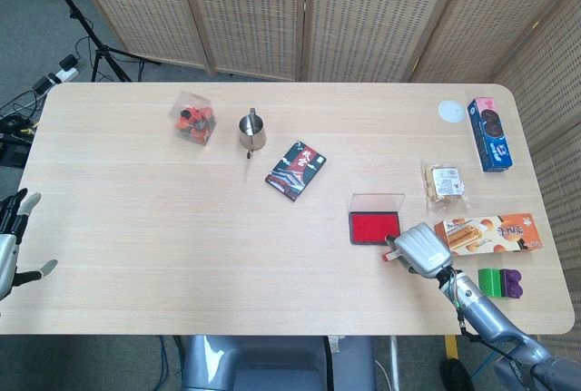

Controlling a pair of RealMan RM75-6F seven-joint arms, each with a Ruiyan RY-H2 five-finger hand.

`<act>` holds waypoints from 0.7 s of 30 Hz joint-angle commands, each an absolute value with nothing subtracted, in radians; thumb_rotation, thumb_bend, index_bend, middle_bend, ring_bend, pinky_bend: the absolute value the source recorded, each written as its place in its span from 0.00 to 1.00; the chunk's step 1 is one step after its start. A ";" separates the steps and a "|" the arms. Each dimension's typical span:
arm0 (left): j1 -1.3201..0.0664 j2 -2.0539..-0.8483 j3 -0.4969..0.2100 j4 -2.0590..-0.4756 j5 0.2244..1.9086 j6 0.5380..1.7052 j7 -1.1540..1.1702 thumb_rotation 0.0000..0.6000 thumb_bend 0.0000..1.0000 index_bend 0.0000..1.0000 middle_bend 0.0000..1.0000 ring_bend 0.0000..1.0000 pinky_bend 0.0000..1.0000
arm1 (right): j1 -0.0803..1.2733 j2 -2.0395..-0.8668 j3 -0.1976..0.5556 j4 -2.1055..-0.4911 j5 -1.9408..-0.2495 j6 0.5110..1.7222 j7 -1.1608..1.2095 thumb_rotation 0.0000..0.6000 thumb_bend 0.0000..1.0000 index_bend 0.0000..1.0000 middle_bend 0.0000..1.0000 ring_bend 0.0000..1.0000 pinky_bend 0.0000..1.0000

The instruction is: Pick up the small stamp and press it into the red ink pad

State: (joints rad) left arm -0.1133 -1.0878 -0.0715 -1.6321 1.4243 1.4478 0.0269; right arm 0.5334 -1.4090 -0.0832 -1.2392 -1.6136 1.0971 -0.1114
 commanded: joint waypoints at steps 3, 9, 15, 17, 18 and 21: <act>-0.113 -1.088 -0.070 -1.633 1.427 1.449 0.027 1.00 0.00 0.00 0.00 0.00 0.00 | 0.527 -1.416 -0.083 -1.232 -1.614 1.098 -0.122 1.00 0.44 0.57 0.95 1.00 1.00; -0.112 -1.087 -0.069 -1.634 1.429 1.450 0.029 1.00 0.00 0.00 0.00 0.00 0.00 | 0.522 -1.417 -0.078 -1.239 -1.602 1.085 -0.145 1.00 0.39 0.57 0.95 1.00 1.00; -0.111 -1.087 -0.069 -1.634 1.429 1.451 0.028 1.00 0.00 0.00 0.00 0.00 0.00 | 0.520 -1.412 -0.073 -1.248 -1.591 1.072 -0.156 1.00 0.36 0.57 0.95 1.00 1.00; -0.111 -1.087 -0.069 -1.633 1.429 1.452 0.028 1.00 0.00 0.00 0.00 0.00 0.00 | 0.520 -1.412 -0.072 -1.250 -1.591 1.071 -0.157 1.00 0.36 0.57 0.95 1.00 1.00; -0.111 -1.087 -0.069 -1.633 1.429 1.452 0.028 1.00 0.00 0.00 0.00 0.00 0.00 | 0.520 -1.412 -0.072 -1.250 -1.591 1.071 -0.157 1.00 0.36 0.57 0.95 1.00 1.00; -0.111 -1.087 -0.069 -1.633 1.429 1.451 0.028 1.00 0.00 0.00 0.00 0.00 0.00 | 0.519 -1.413 -0.072 -1.251 -1.594 1.072 -0.158 1.00 0.36 0.56 0.95 1.00 1.00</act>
State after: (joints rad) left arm -0.1113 -1.0872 -0.0694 -1.6330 1.4292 1.4514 0.0282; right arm 0.5190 -1.4127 -0.0719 -1.2514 -1.5942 1.0721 -0.1579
